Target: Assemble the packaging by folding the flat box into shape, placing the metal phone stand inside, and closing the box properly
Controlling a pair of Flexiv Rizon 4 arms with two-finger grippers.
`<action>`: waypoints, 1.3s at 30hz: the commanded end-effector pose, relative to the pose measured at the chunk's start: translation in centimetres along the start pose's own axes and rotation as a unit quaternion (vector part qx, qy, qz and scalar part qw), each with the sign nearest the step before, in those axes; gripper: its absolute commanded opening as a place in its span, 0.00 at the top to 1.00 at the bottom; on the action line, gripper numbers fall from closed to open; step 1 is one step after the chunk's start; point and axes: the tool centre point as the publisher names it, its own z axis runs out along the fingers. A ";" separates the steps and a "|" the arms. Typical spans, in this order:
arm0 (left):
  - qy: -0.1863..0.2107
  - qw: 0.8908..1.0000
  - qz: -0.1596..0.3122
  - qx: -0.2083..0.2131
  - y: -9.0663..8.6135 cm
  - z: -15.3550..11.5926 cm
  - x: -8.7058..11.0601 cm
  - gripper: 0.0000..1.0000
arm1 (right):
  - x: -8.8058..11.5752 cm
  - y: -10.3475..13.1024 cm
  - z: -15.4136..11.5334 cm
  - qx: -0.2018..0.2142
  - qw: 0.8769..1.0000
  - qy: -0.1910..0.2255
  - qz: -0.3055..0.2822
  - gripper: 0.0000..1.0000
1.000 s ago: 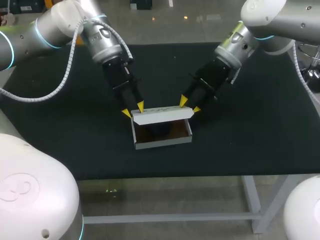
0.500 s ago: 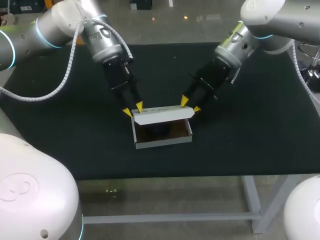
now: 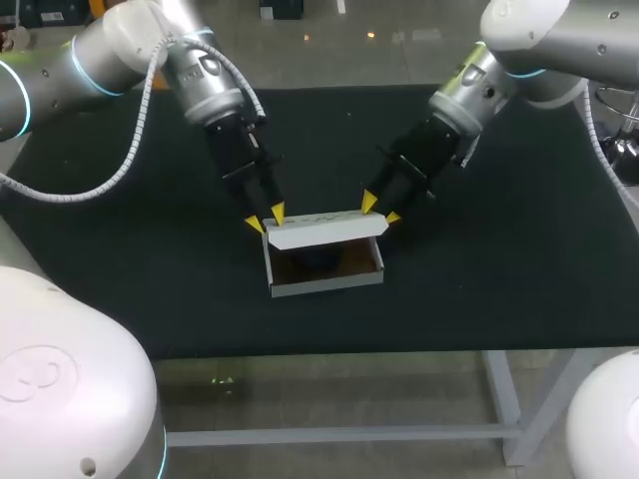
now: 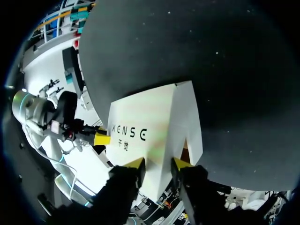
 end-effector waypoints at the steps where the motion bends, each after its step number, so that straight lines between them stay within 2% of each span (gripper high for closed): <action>1: -0.003 1.000 -0.001 -0.003 -0.1 0.0 0.6 0.68 | 0.5 0.3 0.3 0.003 1.000 0.000 0.000 0.60; 19: -0.001 0.999 -0.009 -0.030 -0.4 -0.8 0.4 0.68 | 0.9 0.2 0.0 0.005 1.000 -0.002 0.006 0.59; 30: 0.005 0.999 -0.016 -0.049 -0.7 -1.1 0.3 0.71 | 1.4 0.5 -0.2 0.013 1.000 -0.002 0.012 0.59; 35: 0.014 0.998 -0.021 -0.063 -1.0 -1.3 0.2 0.78 | 1.5 0.6 -0.4 0.016 1.000 -0.001 0.015 0.59; 39: 0.015 0.997 -0.023 -0.068 -1.0 -1.4 0.2 0.79 | 1.6 0.7 -0.4 0.018 1.000 0.000 0.016 0.60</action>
